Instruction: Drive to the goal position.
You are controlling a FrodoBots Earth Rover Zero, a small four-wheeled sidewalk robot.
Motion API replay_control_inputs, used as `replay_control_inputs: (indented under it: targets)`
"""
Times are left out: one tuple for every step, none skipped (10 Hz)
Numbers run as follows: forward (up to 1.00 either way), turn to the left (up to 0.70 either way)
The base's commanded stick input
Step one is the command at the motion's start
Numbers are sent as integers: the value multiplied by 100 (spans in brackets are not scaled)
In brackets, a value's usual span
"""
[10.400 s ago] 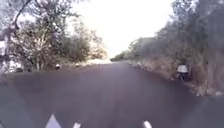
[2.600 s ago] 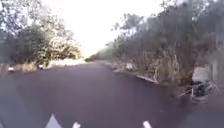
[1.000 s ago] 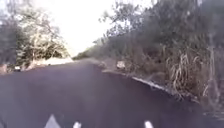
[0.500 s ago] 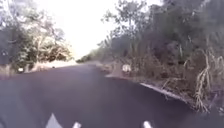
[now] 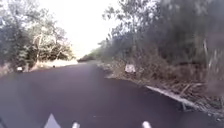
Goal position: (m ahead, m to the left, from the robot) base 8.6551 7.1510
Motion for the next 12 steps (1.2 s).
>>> replay_control_inputs:
  targets:
    - [85,0]
    - [85,0]
    - [85,0]
    - [85,0]
    - [85,0]
    - [85,0]
    - [85,0]
    - [85,0]
    - [85,0]
    - [85,0]
    - [85,0]
    - [85,0]
